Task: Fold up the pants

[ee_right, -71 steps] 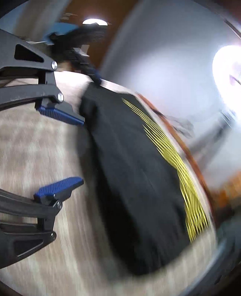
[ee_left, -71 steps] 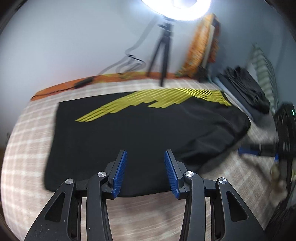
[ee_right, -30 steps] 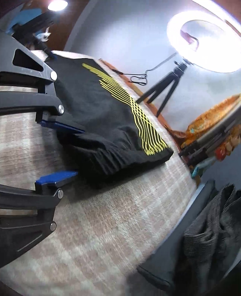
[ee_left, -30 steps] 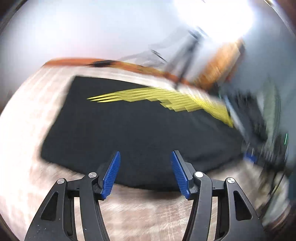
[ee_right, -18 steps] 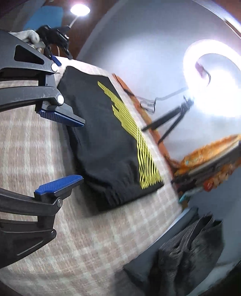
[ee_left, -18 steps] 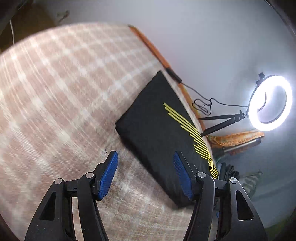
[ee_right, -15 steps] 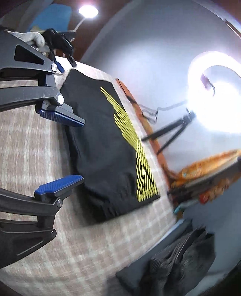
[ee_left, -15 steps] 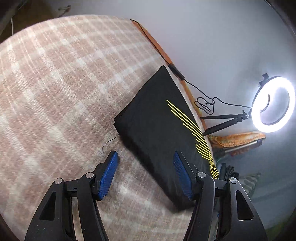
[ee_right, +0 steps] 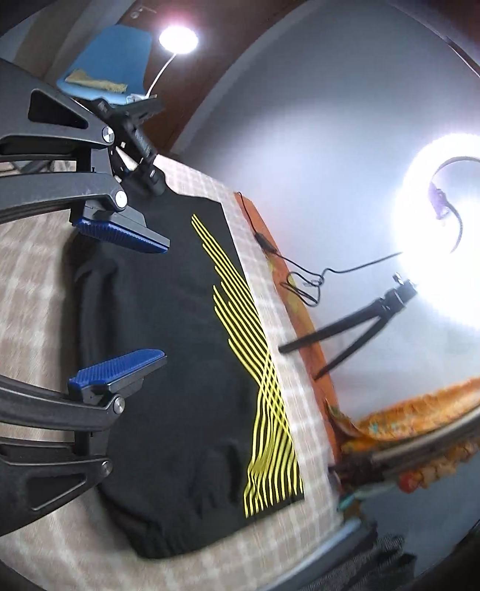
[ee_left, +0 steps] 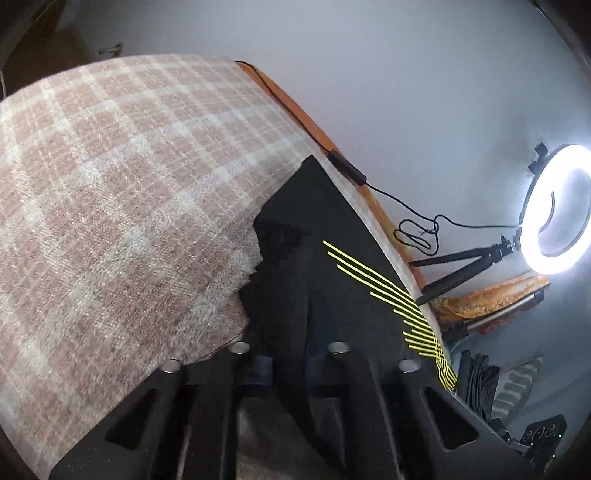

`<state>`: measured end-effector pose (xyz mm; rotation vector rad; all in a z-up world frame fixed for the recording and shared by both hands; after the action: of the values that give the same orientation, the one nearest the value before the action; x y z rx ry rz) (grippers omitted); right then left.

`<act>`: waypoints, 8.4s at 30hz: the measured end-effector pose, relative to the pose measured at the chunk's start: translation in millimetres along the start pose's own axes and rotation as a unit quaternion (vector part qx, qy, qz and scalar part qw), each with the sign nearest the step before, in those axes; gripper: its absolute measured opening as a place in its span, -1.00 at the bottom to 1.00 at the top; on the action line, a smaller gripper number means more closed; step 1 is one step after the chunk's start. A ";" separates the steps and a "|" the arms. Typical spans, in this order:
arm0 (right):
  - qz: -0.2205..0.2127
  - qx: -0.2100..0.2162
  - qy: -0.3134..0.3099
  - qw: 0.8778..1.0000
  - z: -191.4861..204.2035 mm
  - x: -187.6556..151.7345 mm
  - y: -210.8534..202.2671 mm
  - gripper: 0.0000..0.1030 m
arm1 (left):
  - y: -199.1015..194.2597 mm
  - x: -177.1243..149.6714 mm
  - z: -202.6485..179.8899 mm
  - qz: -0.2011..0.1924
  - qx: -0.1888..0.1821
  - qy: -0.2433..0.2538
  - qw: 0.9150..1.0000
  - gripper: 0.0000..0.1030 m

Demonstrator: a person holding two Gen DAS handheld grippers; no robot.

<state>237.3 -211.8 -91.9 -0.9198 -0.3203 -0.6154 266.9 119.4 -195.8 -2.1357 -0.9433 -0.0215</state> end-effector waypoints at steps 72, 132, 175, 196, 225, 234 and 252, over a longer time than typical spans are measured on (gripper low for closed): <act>0.124 0.036 0.026 0.991 -110.8 88.1 64.2 -0.93 | 111.8 -185.0 -229.1 0.127 -0.100 0.349 0.923 -0.93; 0.017 -0.086 -0.038 0.995 -164.7 120.8 -2.5 0.10 | 61.7 -173.5 -206.7 0.138 -0.051 0.400 0.905 -0.42; 0.143 -0.039 -0.264 0.953 6.6 127.1 141.3 -0.21 | 61.4 -172.7 -156.1 0.155 -0.007 0.388 0.908 -0.42; 0.143 -0.127 -0.256 0.948 2.8 132.2 213.3 -1.00 | 48.4 -183.1 -147.1 0.152 -0.023 0.412 0.898 -0.43; 0.082 -0.021 0.001 0.996 -176.7 60.8 -18.8 0.50 | 77.2 -102.8 -152.7 0.211 -0.077 0.218 0.950 -0.07; 0.093 0.016 0.017 0.995 -197.3 49.9 -0.5 0.51 | 108.8 -87.0 -155.2 0.233 -0.090 0.204 0.947 -0.07; 0.081 0.110 0.025 0.990 -193.4 47.1 27.0 -0.25 | 141.2 -93.9 -183.9 0.236 -0.121 0.236 0.935 -0.19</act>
<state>291.2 -374.5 -196.7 -0.7099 -0.2594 -0.4435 339.2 -120.1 -189.7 -2.3768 -0.1420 -0.4110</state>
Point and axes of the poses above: each gripper's, at about its wrist camera, not at the fingertips, and y roughly the way its jaws point, z to its left, x to its top, the point moved 3 cm from there along y, roughly the way its jaws point, and after that the axes turned 5 degrees about z, right-handed, at the moved point
